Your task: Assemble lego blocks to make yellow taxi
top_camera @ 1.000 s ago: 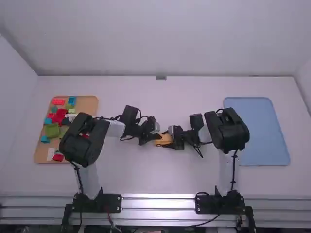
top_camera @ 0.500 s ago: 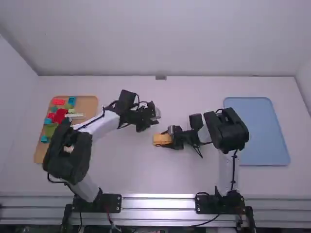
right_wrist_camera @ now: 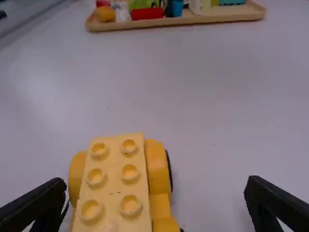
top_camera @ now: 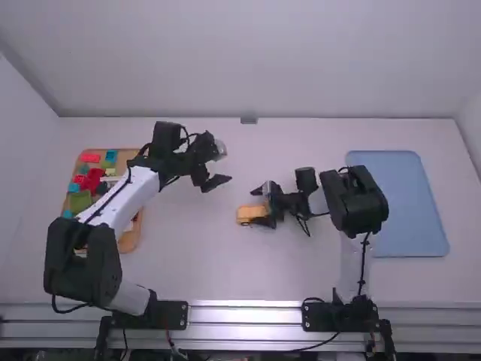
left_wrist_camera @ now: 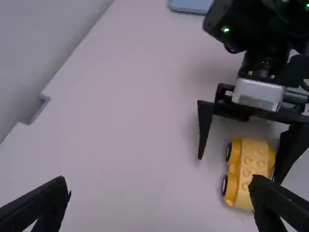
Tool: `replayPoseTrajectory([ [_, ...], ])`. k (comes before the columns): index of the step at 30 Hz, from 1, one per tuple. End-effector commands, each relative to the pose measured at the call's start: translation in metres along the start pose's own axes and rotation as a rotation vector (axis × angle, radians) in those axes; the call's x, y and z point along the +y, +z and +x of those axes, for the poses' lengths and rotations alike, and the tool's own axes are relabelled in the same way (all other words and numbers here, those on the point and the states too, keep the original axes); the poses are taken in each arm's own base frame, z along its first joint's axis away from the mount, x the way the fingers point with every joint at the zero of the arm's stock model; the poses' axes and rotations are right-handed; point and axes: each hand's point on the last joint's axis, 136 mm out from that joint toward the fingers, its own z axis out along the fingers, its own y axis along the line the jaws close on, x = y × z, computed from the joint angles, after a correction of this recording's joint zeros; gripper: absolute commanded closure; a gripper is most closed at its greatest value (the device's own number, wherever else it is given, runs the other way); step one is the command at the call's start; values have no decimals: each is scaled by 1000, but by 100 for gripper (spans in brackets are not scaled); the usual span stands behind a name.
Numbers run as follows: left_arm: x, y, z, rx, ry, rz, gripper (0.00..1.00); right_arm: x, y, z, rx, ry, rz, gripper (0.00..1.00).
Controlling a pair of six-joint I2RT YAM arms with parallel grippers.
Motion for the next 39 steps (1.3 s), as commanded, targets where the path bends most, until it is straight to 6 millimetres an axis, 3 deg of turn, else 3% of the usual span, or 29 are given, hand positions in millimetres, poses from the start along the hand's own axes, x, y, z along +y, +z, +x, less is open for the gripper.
replayPoseTrajectory([
  [1, 11, -11, 5, -6, -173, -29, 1, -6, -18, -44, -75, -25, 2, 1],
  [4, 23, -21, 13, -5, -314, -66, 1, -7, -30, -64, -88, -66, 31, 2],
  [6, 33, -32, 17, -18, -428, -92, 1, -11, -42, -89, -102, -62, 61, 2],
  [10, 45, -46, 25, -21, -512, -139, 1, -12, -54, -123, -123, -79, 88, 1],
  [14, 59, -72, 25, -60, -653, -207, 1, -16, -63, -160, -146, -96, 105, 1],
  [15, 59, -73, 25, -62, -657, -209, 1, -17, -63, -161, -146, -95, 106, 1],
  [20, 82, -124, 49, 9, -876, -535, 1, -26, -62, -189, -166, -71, 93, 1],
  [28, 63, -198, 22, -90, -978, -798, 1, -20, -44, -214, -178, -157, 43, 1],
  [30, 54, -230, 25, -109, -1035, -943, 1, -19, -39, -219, -177, -171, 41, 1],
  [34, 26, -274, 39, -59, -1145, -1134, 1, -23, -29, -222, -162, -176, 69, 2],
  [39, -3, -314, 51, 24, -1252, -1294, 1, -27, -23, -222, -148, -182, 102, 2],
])
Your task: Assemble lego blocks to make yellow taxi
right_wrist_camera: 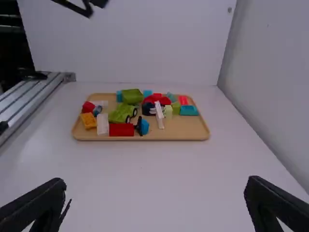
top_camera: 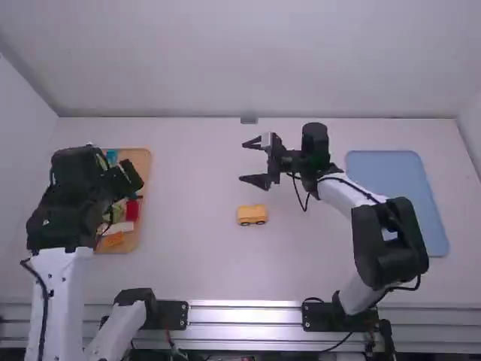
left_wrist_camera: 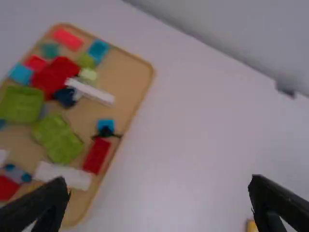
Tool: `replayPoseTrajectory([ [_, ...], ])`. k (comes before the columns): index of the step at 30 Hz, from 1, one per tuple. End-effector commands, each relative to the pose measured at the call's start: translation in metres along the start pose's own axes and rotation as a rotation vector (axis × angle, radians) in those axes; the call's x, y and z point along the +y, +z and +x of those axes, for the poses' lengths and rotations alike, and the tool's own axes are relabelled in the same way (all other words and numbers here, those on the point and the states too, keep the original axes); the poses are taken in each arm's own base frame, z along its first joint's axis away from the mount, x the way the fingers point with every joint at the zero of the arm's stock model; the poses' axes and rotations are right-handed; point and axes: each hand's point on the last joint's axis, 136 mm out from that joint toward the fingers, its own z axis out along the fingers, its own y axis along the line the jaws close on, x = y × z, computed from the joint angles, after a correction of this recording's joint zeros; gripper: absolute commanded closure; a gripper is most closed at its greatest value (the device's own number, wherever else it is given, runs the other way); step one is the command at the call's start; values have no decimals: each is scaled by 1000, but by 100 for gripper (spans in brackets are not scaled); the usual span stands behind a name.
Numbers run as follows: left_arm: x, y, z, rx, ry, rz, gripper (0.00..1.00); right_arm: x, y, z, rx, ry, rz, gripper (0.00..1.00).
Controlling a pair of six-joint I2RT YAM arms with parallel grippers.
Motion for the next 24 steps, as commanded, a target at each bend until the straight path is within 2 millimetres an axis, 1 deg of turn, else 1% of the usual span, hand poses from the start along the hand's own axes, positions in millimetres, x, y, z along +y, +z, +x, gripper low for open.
replayPoseTrajectory([
  [1, 31, -24, -19, -88, -118, -166, 1, -9, 0, -17, -5, -56, 32, 1],
  [2, 32, -25, -19, -87, -121, -172, 1, -9, 0, -17, -5, -58, 32, 1],
  [3, 39, -30, -17, -71, -142, -211, 1, -10, -2, -16, -5, -61, 35, 1],
  [5, 45, -37, -17, -49, -168, -257, 1, -10, -2, -16, -5, -61, 37, 1],
  [8, 51, -44, -20, -5, -186, -317, 1, -10, -2, -16, -5, -62, 36, 2],
  [12, 54, -44, -27, 51, -199, -354, 1, -8, 0, -17, -8, -63, 25, 1],
  [16, 62, -33, -41, 102, -201, -383, 1, 6, -2, -22, -43, -69, -54, 1],
  [18, 73, -22, -46, 134, -235, -408, 1, 8, -3, -23, -47, -62, -67, 1],
  [19, 80, -13, -49, 156, -274, -419, 1, 8, -3, -21, -43, -55, -68, 1],
  [20, 83, -9, -50, 161, -288, -421, 1, 9, -3, -20, -41, -57, -69, 1],
  [21, 88, -1, -53, 166, -314, -422, 1, 11, -3, -19, -43, -61, -82, 1],
  [22, 92, 14, -59, 168, -353, -401, 1, 17, -3, -20, -52, -74, -110, 1],
  [24, 88, 26, -62, 172, -395, -351, 1, 18, -3, -20, -55, -74, -116, 1],
])
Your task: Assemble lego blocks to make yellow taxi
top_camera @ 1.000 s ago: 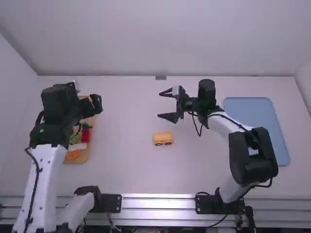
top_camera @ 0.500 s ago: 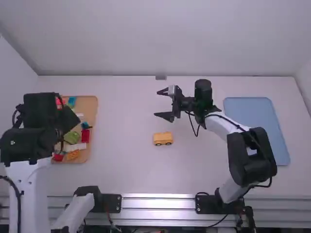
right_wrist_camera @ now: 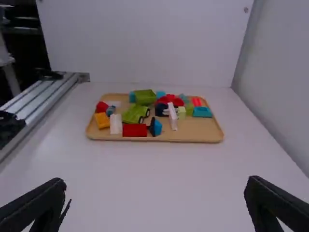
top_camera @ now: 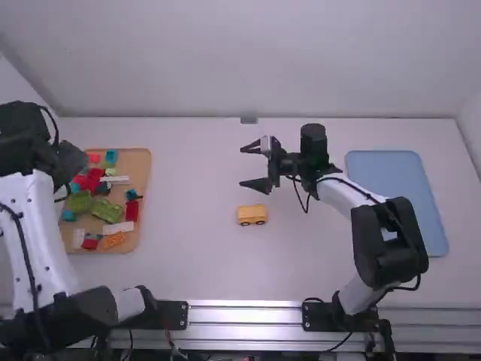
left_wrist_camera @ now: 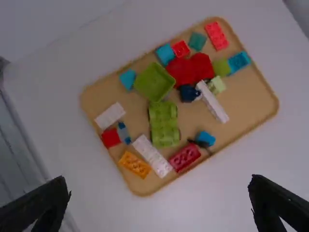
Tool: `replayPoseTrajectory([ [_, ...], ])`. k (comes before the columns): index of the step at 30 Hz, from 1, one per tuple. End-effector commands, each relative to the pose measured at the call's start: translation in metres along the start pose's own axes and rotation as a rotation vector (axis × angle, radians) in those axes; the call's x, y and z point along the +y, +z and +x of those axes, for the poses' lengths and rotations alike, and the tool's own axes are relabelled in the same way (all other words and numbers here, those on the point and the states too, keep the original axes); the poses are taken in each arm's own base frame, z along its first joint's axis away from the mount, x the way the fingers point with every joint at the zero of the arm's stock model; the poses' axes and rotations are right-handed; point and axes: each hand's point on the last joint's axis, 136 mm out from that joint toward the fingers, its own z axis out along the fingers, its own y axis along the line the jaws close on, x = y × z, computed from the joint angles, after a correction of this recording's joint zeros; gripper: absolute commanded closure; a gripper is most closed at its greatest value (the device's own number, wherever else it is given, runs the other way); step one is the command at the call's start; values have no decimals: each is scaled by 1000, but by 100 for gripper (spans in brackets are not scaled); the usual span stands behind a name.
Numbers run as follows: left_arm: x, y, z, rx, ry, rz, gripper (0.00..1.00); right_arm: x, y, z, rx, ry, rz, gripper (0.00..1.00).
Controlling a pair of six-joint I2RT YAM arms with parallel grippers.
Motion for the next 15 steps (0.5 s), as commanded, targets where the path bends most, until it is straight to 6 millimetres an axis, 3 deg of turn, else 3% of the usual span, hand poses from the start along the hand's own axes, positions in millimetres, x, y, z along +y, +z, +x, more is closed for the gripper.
replayPoseTrajectory([
  [1, -21, 12, 7, 101, -45, 136, 1, 1, -3, -20, -32, -66, -29, 1],
  [3, -43, 22, 20, 210, -23, 261, 1, 0, -4, -21, -31, -71, -24, 1],
  [6, -46, 35, 28, 263, 7, 254, 1, 0, -4, -21, -31, -74, -25, 1],
  [8, -36, 46, 32, 285, -42, 182, 1, -1, -4, -21, -31, -74, -23, 1],
  [10, -12, 65, 43, 309, -209, 7, 1, 0, -4, -21, -31, -75, -24, 1],
  [15, 9, 93, 66, 336, -364, -148, 1, -1, -5, -20, -31, -95, -22, 1],
])
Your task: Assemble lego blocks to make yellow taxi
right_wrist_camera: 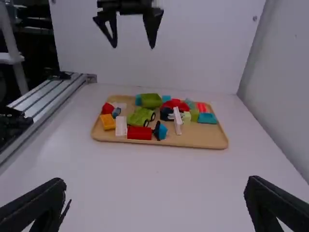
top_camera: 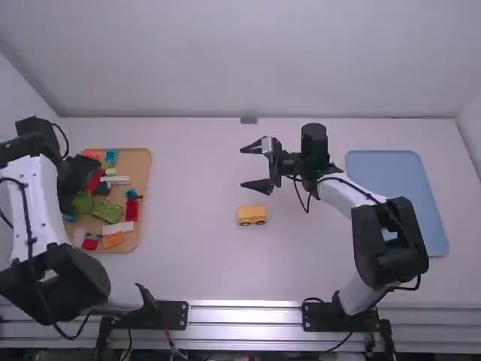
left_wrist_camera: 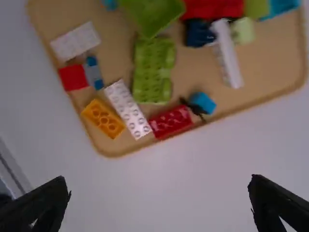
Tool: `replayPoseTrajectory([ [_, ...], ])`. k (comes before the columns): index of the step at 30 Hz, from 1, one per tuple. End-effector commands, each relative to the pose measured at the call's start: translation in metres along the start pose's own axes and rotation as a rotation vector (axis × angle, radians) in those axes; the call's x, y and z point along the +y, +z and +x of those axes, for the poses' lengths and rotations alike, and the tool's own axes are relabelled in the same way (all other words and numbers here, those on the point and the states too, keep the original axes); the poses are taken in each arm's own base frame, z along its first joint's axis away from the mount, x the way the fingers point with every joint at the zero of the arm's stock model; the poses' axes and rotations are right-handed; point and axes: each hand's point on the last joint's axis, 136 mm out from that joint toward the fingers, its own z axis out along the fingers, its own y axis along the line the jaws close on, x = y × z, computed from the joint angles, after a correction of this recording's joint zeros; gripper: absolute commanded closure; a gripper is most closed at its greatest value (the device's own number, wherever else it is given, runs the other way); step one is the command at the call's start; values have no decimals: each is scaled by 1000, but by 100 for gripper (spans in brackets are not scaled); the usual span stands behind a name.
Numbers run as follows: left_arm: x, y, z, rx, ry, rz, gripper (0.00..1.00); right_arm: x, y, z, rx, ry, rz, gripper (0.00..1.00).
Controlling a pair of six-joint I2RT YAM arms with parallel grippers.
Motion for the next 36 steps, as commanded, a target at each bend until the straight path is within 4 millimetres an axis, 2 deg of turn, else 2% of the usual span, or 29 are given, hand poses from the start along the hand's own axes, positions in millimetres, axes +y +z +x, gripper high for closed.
replayPoseTrajectory([
  [1, 16, 22, 2, -7, -130, -80, 0, -4, -2, -18, -17, -63, -3, 1],
  [2, 16, 27, 2, -7, -122, -80, 2, -4, -2, -18, -16, -63, -3, 1],
  [3, 13, 42, 2, -16, -92, -64, 11, -5, -2, -17, -13, -64, 4, 1],
  [5, 12, 54, 3, -20, -69, -53, 18, -8, -2, -16, -4, -63, 22, 2],
  [6, 14, 66, 5, -12, -47, -50, 20, -11, -2, -15, 5, -63, 38, 2],
  [9, 25, 78, 9, -8, -66, -78, 24, -13, -2, -14, 10, -63, 49, 1],
  [13, 44, 91, 12, 13, -104, -117, 16, -12, -2, -14, 9, -59, 47, 1],
  [16, 57, 99, 16, 33, -130, -142, 22, -13, -2, -14, 9, -62, 47, 2],
  [17, 68, 103, 17, 29, -138, -178, 26, -12, -2, -14, 9, -62, 46, 1],
  [19, 79, 112, 24, 41, -142, -209, 25, -12, -2, -14, 9, -62, 45, 1],
  [21, 80, 116, 26, 45, -141, -212, 25, -12, -2, -14, 9, -62, 46, 2],
  [23, 80, 131, 35, 63, -135, -196, 26, -13, -2, -14, 9, -62, 47, 2],
  [27, 85, 148, 41, 61, -134, -200, 27, -12, -2, -14, 9, -62, 46, 2],
  [36, 81, 175, 52, 135, -107, -188, 32, -12, -2, -14, 9, -59, 47, 1],
])
